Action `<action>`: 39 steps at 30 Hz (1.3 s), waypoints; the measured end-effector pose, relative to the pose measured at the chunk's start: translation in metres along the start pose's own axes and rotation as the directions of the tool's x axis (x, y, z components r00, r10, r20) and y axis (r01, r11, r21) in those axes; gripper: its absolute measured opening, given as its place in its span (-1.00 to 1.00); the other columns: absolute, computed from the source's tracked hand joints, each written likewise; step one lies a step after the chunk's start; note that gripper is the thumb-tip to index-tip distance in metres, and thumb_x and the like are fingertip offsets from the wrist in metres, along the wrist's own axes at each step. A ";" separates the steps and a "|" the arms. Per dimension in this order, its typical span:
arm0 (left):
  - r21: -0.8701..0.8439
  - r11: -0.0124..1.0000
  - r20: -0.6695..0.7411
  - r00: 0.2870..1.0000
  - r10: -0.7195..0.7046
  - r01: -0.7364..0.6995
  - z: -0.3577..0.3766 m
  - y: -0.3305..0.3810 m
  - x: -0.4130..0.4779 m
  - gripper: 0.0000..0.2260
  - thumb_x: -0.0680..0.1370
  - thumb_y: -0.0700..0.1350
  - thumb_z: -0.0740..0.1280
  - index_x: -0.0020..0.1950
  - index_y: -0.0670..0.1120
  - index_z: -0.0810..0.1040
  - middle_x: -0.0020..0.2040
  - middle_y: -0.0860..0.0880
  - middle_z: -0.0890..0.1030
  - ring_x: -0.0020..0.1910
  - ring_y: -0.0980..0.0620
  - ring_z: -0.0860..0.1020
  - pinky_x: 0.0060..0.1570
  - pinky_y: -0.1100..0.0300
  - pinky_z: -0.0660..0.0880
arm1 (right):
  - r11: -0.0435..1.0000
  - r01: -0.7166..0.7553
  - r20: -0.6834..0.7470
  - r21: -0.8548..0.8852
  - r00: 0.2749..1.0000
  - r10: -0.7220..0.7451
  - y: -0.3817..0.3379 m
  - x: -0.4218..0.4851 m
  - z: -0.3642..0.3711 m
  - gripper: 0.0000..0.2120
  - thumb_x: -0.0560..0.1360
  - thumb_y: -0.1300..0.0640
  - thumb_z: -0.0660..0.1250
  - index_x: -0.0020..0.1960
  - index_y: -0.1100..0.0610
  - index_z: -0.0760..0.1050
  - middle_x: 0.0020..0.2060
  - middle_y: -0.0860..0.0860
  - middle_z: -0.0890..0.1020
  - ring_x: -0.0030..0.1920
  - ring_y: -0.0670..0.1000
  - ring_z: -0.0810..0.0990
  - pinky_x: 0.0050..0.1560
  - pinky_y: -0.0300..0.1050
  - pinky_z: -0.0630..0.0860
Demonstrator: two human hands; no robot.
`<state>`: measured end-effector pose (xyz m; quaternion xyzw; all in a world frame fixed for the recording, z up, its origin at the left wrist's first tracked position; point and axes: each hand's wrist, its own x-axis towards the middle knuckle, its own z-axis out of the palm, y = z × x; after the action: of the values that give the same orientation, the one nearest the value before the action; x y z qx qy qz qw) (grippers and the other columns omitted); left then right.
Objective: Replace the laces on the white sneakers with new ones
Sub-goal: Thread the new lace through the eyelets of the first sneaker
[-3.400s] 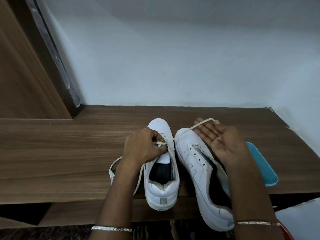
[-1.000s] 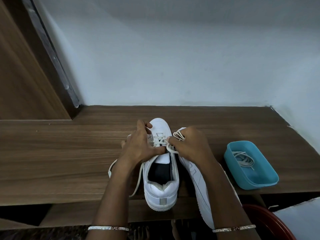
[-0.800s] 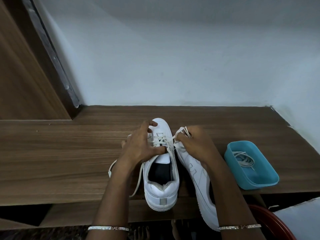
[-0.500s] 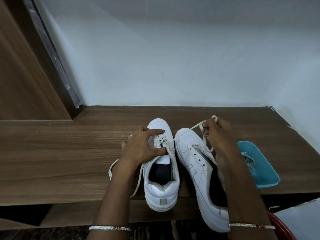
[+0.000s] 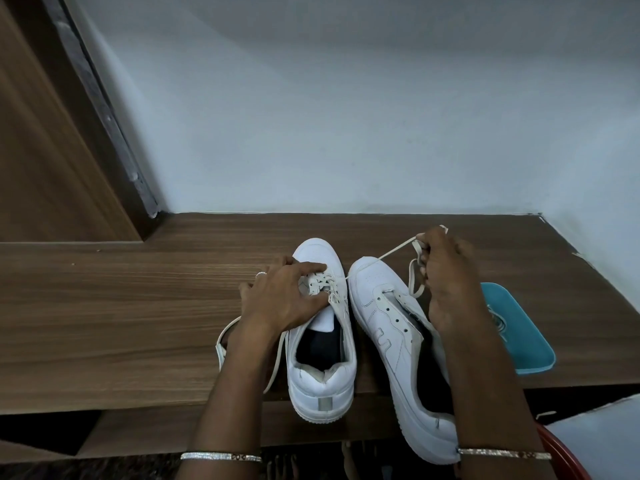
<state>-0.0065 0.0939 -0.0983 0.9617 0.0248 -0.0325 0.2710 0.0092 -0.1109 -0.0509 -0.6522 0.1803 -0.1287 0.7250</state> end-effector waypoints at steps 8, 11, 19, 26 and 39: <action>-0.447 0.894 0.072 0.994 0.085 -0.044 -0.001 -0.028 0.009 -0.63 0.39 0.39 0.39 0.15 0.36 0.60 0.18 0.18 0.52 0.20 0.11 0.52 0.24 0.08 0.47 | 0.995 -0.082 0.084 -0.049 0.993 0.086 -0.003 0.004 -0.009 -0.82 0.46 0.21 0.29 -0.32 0.17 0.45 -0.46 0.03 0.38 -0.59 -0.10 0.23 -0.63 -0.32 0.15; -0.556 0.829 0.022 0.997 0.080 -0.054 -0.004 -0.042 0.012 -0.84 0.50 0.11 0.46 0.05 0.12 0.66 -0.05 0.12 0.63 0.01 0.08 0.62 0.05 0.15 0.53 | 0.957 -0.055 0.136 -0.284 0.986 0.097 -0.004 0.003 -0.018 -0.85 0.40 0.20 0.32 -0.34 0.17 0.52 -0.50 0.03 0.46 -0.55 -0.08 0.35 -0.52 -0.26 0.30; -0.518 0.855 0.160 0.977 0.142 -0.040 -0.004 -0.052 0.013 -0.81 0.44 0.06 0.52 -0.10 -0.04 0.67 -0.19 0.04 0.69 -0.23 0.19 0.59 -0.06 0.14 0.53 | 0.613 0.381 0.352 -0.692 0.920 -0.174 0.010 -0.001 -0.008 -0.82 0.39 0.12 0.39 -0.29 0.24 0.55 -0.45 0.12 0.54 -0.43 -0.04 0.41 -0.35 -0.16 0.34; -0.516 0.856 0.258 0.953 0.161 -0.005 -0.003 -0.052 0.014 -0.80 0.51 0.08 0.45 -0.14 -0.05 0.67 -0.17 -0.10 0.69 -0.21 0.06 0.57 -0.07 0.02 0.50 | 0.467 0.569 0.604 -0.677 0.792 -0.090 0.038 -0.011 0.023 -0.83 0.46 0.05 0.43 -0.21 0.15 0.65 -0.31 0.03 0.65 -0.27 0.01 0.59 -0.32 -0.18 0.38; -0.720 0.689 0.237 0.963 0.129 0.085 -0.007 -0.048 0.010 -0.71 0.66 -0.11 0.22 -0.14 -0.22 0.61 -0.27 -0.12 0.61 -0.27 -0.05 0.51 -0.16 0.04 0.46 | 0.433 0.526 0.536 -0.732 0.837 -0.110 0.049 -0.014 0.033 -0.67 0.44 0.07 0.43 -0.43 0.08 0.40 -0.37 0.00 0.58 -0.32 0.01 0.54 -0.38 -0.15 0.34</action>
<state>0.0003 0.1390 -0.1180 0.7631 -0.0128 -0.1469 0.6292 0.0081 -0.0700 -0.0950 -0.9563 -0.0665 -0.0199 0.2839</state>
